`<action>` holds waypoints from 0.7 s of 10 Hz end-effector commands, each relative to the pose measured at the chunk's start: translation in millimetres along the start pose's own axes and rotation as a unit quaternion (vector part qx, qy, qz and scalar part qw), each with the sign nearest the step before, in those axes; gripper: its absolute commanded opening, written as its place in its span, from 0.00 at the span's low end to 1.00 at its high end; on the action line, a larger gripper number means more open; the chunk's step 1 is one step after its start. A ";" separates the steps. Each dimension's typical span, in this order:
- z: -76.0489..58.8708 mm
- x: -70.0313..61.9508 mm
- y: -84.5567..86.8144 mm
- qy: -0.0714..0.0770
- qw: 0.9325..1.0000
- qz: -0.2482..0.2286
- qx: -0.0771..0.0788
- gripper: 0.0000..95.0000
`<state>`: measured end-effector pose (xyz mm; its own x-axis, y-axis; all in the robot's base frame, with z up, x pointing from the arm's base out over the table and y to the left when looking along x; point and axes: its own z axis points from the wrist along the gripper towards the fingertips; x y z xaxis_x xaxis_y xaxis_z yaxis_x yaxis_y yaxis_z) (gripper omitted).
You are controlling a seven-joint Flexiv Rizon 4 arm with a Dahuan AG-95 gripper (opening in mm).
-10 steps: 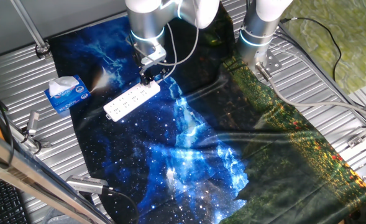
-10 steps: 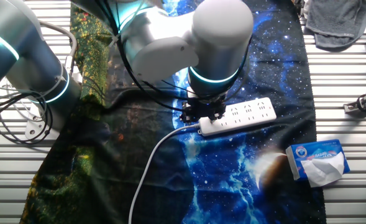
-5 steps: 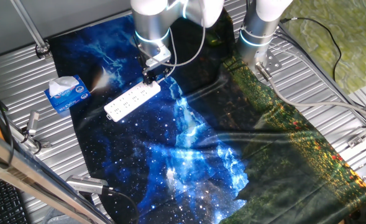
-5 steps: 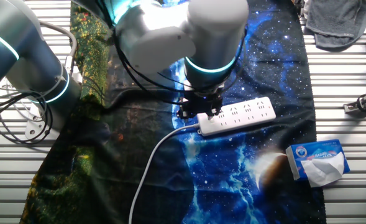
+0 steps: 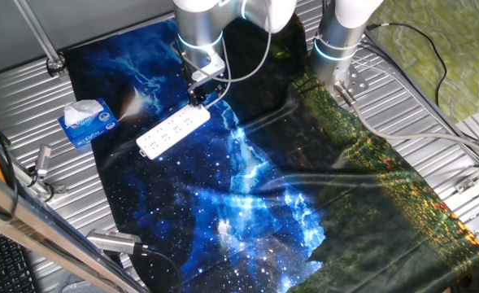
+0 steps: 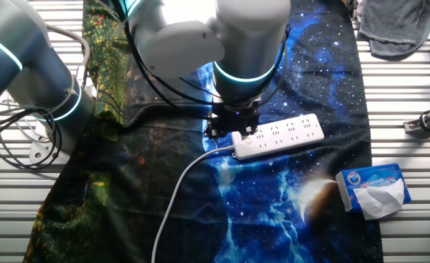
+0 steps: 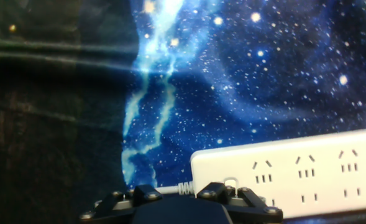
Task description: Turn on the power strip by pressing the button
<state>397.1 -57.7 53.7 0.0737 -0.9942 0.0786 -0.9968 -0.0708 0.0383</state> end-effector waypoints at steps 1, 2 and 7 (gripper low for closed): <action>-3.1 -1.1 0.5 0.001 0.999 0.043 -0.006 0.00; -4.8 -2.1 0.8 0.007 0.999 0.050 -0.004 0.00; -15.3 -8.6 3.3 0.021 0.992 0.123 -0.001 0.00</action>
<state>392.7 -48.5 68.1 -0.1347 -0.9796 0.1493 -0.9903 0.1382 0.0136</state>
